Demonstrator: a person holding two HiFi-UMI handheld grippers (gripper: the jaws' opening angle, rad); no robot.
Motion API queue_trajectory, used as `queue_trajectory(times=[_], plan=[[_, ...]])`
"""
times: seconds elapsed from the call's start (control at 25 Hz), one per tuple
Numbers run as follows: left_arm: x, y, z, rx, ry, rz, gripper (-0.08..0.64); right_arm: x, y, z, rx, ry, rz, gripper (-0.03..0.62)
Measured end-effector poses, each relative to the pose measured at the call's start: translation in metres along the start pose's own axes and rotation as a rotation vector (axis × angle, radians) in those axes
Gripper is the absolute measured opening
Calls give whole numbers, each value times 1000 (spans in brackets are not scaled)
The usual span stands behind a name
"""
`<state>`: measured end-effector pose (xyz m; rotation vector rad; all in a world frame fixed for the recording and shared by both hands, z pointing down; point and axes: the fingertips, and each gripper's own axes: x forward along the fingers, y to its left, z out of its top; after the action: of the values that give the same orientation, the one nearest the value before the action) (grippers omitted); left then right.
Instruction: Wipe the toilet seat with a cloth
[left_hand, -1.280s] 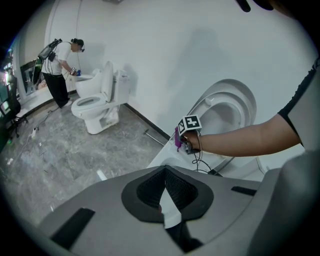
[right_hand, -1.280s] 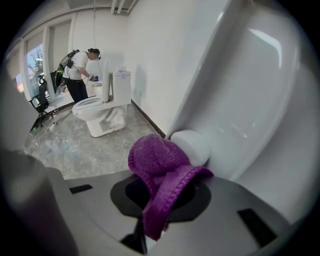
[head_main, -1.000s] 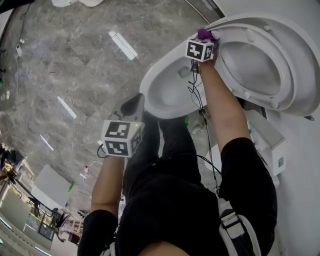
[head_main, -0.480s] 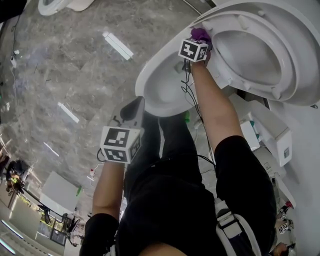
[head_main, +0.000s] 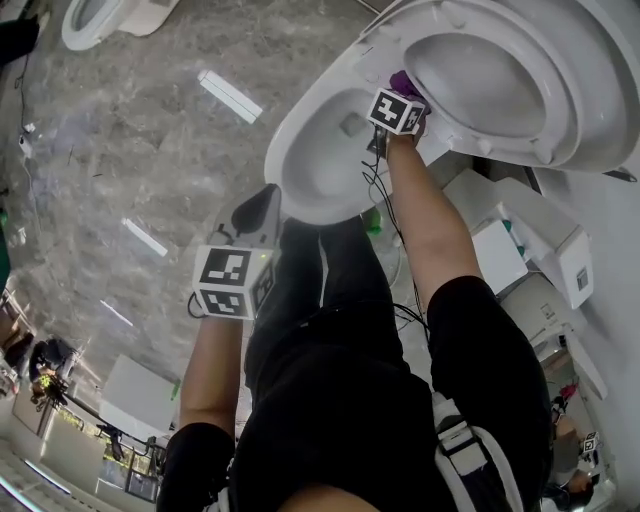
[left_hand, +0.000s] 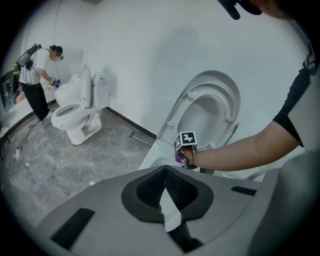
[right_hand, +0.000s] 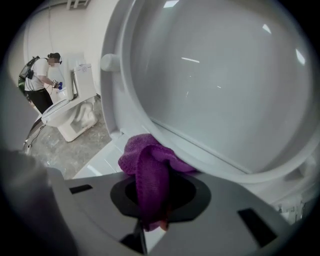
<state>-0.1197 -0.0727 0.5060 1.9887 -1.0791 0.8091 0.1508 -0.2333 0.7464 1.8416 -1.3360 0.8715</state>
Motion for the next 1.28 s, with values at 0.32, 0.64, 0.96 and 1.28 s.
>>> queue_trajectory(times=[0.32, 0.64, 0.96, 1.28], plan=[[2, -17, 12, 89, 9, -44, 0, -19, -57, -31, 94, 57, -68, 55], [6, -38, 19, 147, 27, -101, 0, -44, -120, -58, 183, 107, -160, 54], [-2, -78, 30, 214, 38, -162, 0, -78, -169, -64, 310, 104, -213, 54], [-19, -119, 42, 254, 36, -200, 0, -122, -180, -47, 334, 94, -192, 55]])
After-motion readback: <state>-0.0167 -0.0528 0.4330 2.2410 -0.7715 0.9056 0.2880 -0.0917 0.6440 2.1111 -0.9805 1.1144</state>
